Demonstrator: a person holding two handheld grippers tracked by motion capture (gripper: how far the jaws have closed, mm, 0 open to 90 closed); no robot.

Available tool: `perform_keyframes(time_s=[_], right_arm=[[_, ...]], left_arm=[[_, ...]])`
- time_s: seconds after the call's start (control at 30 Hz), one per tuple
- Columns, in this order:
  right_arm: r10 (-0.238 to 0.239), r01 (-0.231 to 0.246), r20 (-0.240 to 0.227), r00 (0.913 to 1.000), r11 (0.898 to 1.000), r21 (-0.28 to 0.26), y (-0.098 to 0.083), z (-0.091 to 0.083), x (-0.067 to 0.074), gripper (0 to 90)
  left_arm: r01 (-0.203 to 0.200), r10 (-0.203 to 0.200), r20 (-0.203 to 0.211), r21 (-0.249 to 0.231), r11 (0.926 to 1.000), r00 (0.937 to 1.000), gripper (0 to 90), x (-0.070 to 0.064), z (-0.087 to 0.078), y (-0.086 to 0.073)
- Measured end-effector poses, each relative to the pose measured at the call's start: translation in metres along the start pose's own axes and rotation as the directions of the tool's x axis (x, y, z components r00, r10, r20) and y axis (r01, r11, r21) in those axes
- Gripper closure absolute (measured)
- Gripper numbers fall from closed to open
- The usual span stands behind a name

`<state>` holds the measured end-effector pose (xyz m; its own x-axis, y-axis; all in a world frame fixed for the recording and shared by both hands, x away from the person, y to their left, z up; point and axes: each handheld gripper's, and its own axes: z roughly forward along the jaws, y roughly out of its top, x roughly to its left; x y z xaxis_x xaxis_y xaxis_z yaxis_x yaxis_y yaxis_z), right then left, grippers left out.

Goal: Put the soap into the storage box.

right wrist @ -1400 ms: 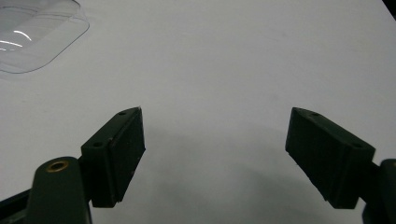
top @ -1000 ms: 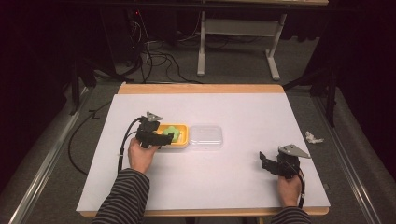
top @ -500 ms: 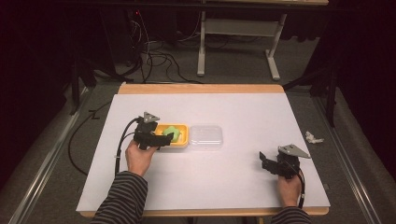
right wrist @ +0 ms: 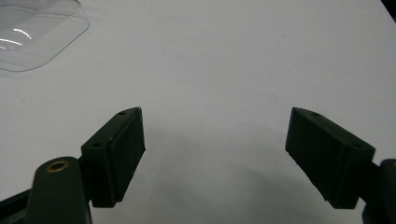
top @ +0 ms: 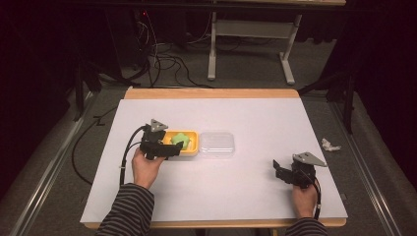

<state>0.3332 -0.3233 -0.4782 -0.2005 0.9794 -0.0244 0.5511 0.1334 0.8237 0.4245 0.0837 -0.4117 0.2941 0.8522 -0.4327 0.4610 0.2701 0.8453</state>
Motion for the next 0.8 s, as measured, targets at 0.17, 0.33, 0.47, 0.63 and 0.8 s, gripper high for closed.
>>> perform_keyframes(time_s=[0.17,0.33,0.47,0.63,0.8], right_arm=[[-0.003,0.003,0.000,1.0000,1.000,0.001,0.000,0.000,0.000,20.2],[-0.004,0.004,0.002,1.0000,1.000,0.002,0.000,0.000,0.000,20.3],[-0.004,0.004,0.001,1.0000,1.000,0.002,0.000,0.000,0.000,20.3],[-0.009,0.009,0.003,1.0000,1.000,0.004,0.000,0.000,0.001,20.3],[-0.007,0.007,0.003,1.0000,1.000,0.005,0.000,0.000,0.001,20.2]], left_arm=[[0.015,-0.015,-0.004,-0.012,0.9998,0.9999,16.6,0.003,-0.005,-0.001],[0.020,-0.020,-0.004,-0.013,0.9997,0.9998,16.7,0.005,-0.008,-0.002],[0.013,-0.013,-0.004,-0.018,0.9998,0.9999,16.9,0.006,-0.012,-0.002],[0.007,-0.008,-0.013,-0.043,0.9991,0.9999,18.0,0.004,-0.017,-0.001],[0.012,-0.012,-0.006,-0.058,0.9983,0.9999,18.1,0.003,-0.025,0.001]])
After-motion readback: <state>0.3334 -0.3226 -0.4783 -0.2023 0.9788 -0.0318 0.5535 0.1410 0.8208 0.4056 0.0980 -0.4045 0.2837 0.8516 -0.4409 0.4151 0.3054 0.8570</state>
